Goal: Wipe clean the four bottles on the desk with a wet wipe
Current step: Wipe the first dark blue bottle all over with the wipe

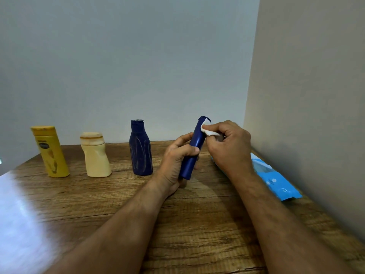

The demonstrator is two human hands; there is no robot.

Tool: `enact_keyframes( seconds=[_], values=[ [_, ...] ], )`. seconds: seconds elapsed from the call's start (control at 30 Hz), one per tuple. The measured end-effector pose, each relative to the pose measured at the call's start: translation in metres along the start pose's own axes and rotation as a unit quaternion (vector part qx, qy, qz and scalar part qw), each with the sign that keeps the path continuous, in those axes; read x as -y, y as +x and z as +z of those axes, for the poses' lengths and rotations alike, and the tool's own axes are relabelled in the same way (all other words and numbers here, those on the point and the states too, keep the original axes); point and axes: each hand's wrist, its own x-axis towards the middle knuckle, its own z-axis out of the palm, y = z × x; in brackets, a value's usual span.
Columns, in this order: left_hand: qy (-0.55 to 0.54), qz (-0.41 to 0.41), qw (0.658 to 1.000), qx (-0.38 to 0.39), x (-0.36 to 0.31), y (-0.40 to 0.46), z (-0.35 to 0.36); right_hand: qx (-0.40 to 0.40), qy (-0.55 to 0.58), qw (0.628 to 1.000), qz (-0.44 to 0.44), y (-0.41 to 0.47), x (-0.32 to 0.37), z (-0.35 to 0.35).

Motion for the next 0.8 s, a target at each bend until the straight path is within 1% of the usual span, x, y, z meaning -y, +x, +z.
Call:
enact_keyframes(
  seconds=[0.13,0.2,0.3,0.4,0.47,0.53,0.6,0.67,0.7,0.73,0.8],
  values=[
    [-0.014,-0.003,1.0,0.016,0.0,0.0,-0.003,0.088,0.018,0.996,-0.027,-0.004,0.001,-0.002],
    [-0.022,-0.008,1.0,0.014,0.001,0.001,-0.002,0.107,-0.003,0.993,-0.043,-0.006,0.001,0.001],
    [-0.049,-0.016,0.999,-0.005,0.0,0.002,-0.001,0.074,-0.052,0.995,-0.039,-0.005,0.003,0.005],
    [-0.1,-0.04,0.994,-0.005,-0.001,0.001,0.002,0.026,-0.05,0.998,-0.012,-0.001,0.003,0.005],
    [-0.158,-0.069,0.985,-0.006,-0.003,0.0,0.006,0.027,-0.055,0.998,-0.008,0.0,0.002,0.004],
    [-0.195,-0.083,0.977,-0.023,-0.004,0.001,0.006,0.062,-0.08,0.995,-0.02,-0.001,0.003,0.003],
    [-0.204,-0.094,0.973,-0.053,-0.003,0.005,0.004,0.139,-0.102,0.985,-0.03,-0.004,0.004,0.003],
    [-0.198,-0.1,0.972,-0.077,-0.003,0.009,0.0,0.225,-0.089,0.97,-0.024,-0.007,0.004,0.004],
    [-0.193,-0.101,0.972,-0.087,-0.003,0.012,-0.001,0.254,-0.073,0.964,-0.02,-0.008,0.004,0.005],
    [-0.189,-0.101,0.972,-0.095,-0.003,0.013,-0.002,0.27,-0.061,0.961,-0.02,-0.009,0.004,0.005],
    [-0.191,-0.103,0.971,-0.097,-0.003,0.015,-0.002,0.268,-0.061,0.961,-0.02,-0.01,0.004,0.007]
  ],
)
